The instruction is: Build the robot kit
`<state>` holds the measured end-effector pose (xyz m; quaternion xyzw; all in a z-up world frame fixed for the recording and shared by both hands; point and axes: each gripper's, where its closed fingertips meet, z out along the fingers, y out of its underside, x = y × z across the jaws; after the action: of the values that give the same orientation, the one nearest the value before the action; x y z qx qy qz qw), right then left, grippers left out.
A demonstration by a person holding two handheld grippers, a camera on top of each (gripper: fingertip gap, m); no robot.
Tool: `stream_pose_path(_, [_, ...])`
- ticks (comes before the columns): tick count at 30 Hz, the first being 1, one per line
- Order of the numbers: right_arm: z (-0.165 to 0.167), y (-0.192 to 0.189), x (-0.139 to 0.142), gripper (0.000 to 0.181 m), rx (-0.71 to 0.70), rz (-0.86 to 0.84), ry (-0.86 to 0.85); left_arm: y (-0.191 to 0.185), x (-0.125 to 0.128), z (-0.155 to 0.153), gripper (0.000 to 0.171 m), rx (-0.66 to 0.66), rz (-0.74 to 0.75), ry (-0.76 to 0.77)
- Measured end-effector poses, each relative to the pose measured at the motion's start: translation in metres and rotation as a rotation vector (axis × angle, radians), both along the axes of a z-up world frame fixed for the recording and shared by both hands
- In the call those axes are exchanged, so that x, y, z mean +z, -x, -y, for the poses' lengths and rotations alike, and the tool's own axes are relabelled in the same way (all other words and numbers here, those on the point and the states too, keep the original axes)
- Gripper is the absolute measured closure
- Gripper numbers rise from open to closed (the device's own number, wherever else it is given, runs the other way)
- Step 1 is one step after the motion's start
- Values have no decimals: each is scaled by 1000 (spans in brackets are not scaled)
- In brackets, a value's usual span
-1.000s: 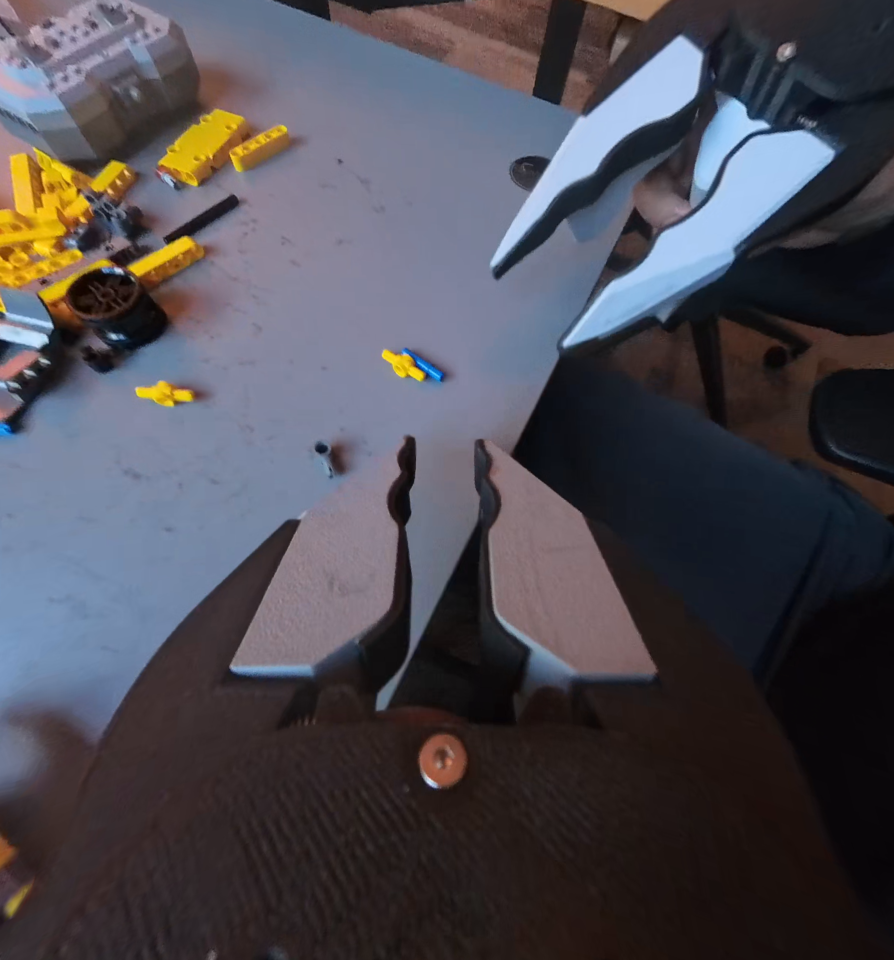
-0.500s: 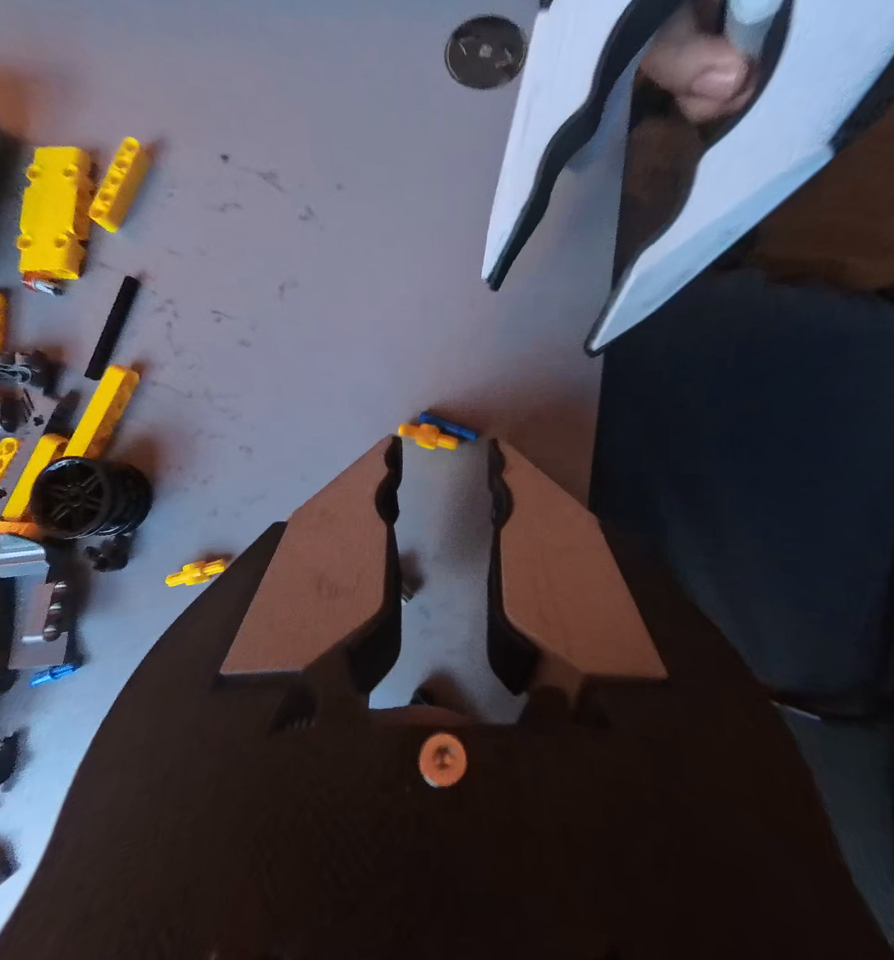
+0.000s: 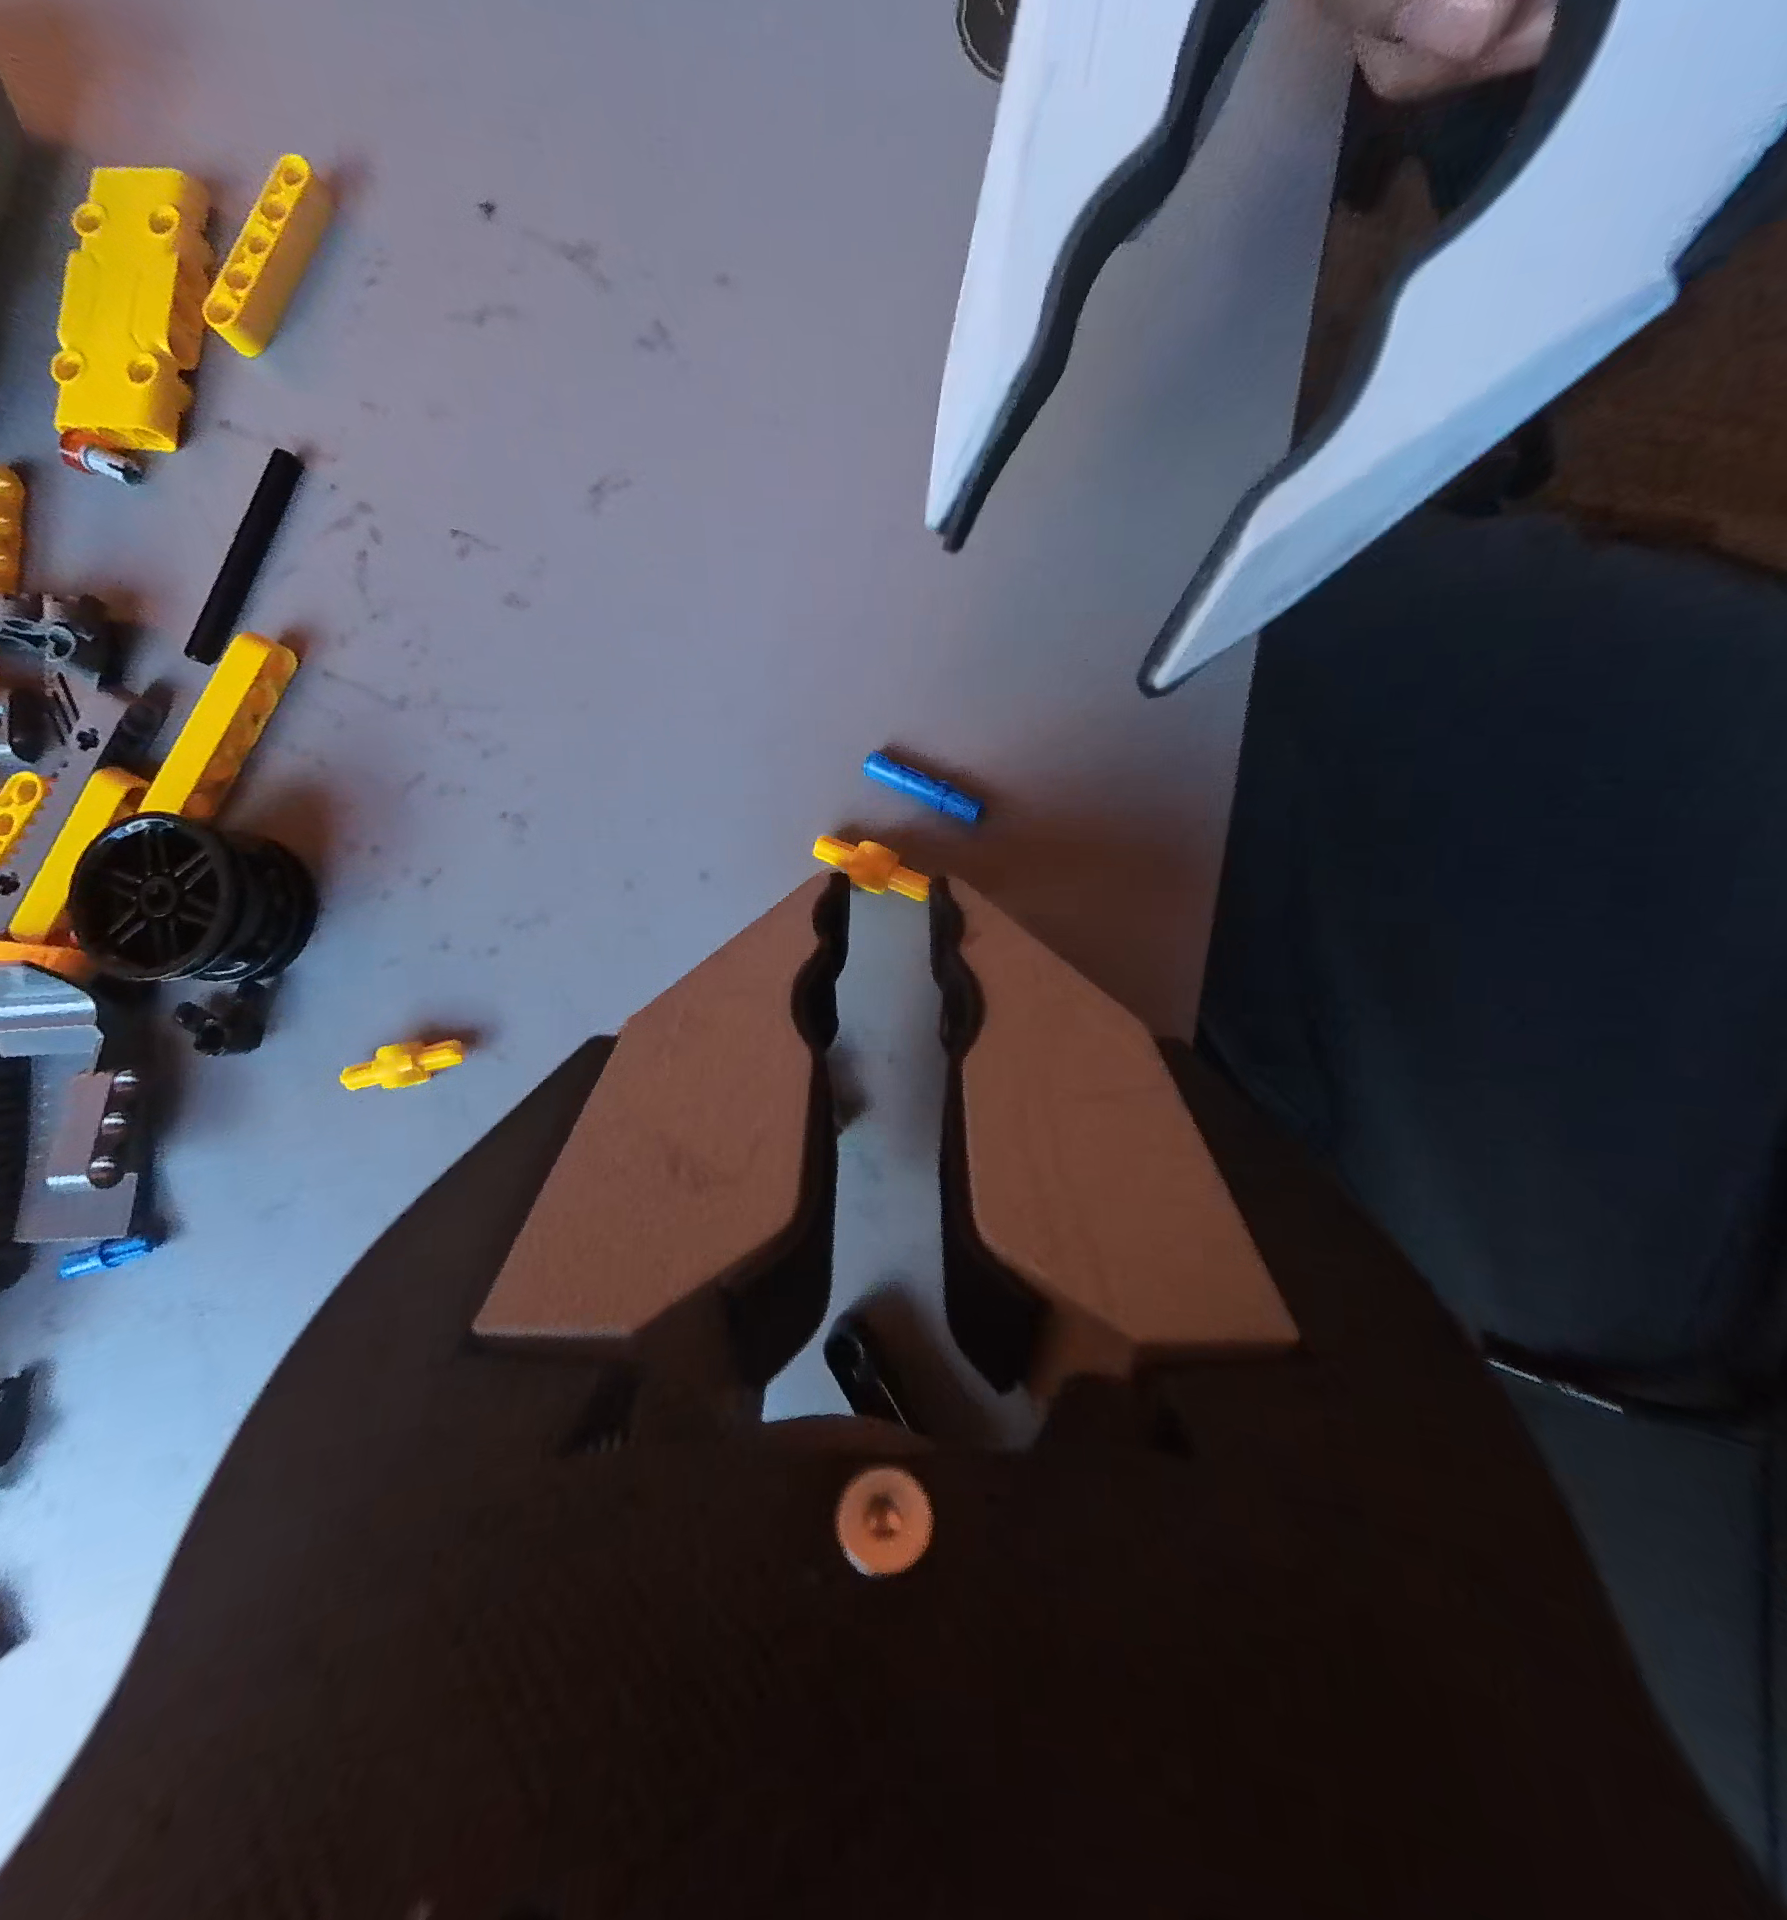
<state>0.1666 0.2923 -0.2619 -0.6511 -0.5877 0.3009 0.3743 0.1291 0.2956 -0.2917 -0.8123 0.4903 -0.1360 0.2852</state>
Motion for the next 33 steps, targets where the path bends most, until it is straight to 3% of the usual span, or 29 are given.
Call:
stream_pose_path(6, [2,14,-6,145,118,111,-61,4,0,9,159,-25,1,10])
stream_pose_path(21, [42,35,-27,153,361,202,-126,-5,0,56,159,-347,10,-9])
stream_pose_path(24, [47,36,-29,163,410,211,-114,-6,0,59,159,-393,5,-36])
stream_pose_path(28, [50,37,-31,166,438,226,-101,-4,-1,59,160,-395,15,-20])
stream_pose_path(33, [54,35,-30,175,424,219,-39,2,-1,53,148,-335,14,-26])
